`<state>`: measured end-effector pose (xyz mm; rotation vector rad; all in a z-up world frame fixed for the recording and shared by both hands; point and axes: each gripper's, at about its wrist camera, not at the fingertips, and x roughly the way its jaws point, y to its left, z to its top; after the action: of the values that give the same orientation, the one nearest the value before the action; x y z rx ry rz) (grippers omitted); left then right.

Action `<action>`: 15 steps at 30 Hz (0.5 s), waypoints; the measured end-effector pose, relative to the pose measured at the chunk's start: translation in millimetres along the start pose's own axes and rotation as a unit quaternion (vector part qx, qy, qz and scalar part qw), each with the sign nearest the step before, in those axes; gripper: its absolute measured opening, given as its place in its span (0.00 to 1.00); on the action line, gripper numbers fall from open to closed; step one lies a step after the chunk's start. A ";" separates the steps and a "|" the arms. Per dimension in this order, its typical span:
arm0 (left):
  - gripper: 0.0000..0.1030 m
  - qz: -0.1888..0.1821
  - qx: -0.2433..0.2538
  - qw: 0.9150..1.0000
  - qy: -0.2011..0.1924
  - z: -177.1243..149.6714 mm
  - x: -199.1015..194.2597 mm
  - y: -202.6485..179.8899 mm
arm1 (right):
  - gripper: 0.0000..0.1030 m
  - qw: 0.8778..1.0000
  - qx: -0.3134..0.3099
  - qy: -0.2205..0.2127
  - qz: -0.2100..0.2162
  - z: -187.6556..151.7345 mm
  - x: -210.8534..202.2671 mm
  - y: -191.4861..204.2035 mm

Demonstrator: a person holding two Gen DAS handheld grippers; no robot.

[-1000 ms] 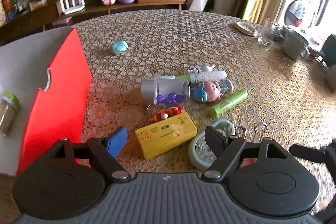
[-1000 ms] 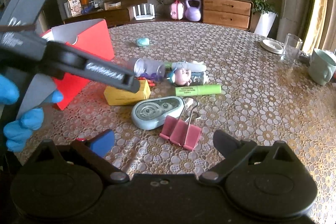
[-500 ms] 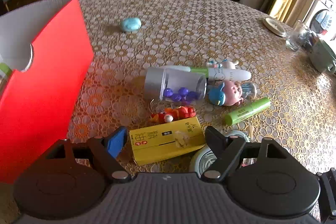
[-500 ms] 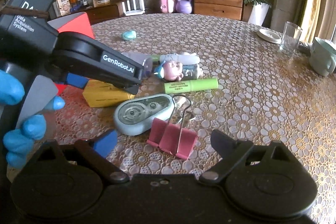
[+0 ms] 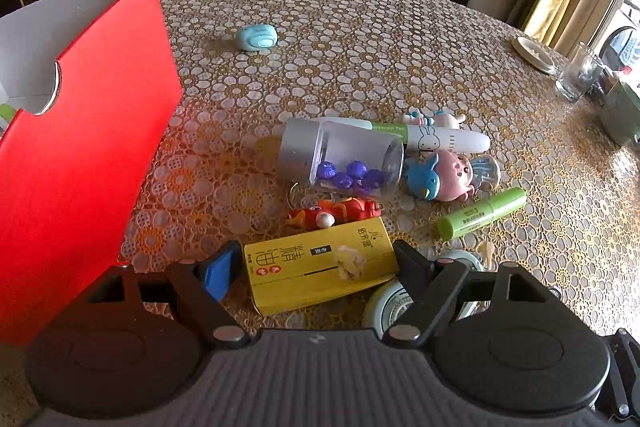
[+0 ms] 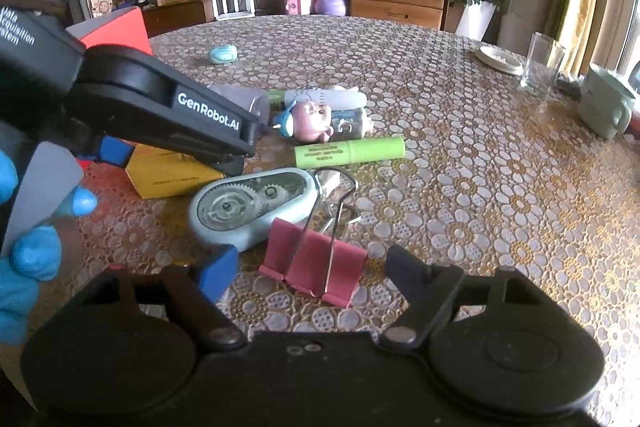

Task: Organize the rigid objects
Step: 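Grasp the yellow box with the left tool while the right tool grasps the pink binder clip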

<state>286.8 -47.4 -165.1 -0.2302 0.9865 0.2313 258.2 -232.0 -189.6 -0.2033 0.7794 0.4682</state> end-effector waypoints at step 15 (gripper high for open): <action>0.74 -0.010 0.008 1.000 -0.008 -5.1 -6.5 10.2 | 0.55 1.000 0.008 -0.011 -0.010 -2.5 -10.3 -8.7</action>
<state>276.3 -39.8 -163.2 -0.2239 0.9699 0.2074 254.5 -243.9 -183.8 -0.1896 0.7583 0.4450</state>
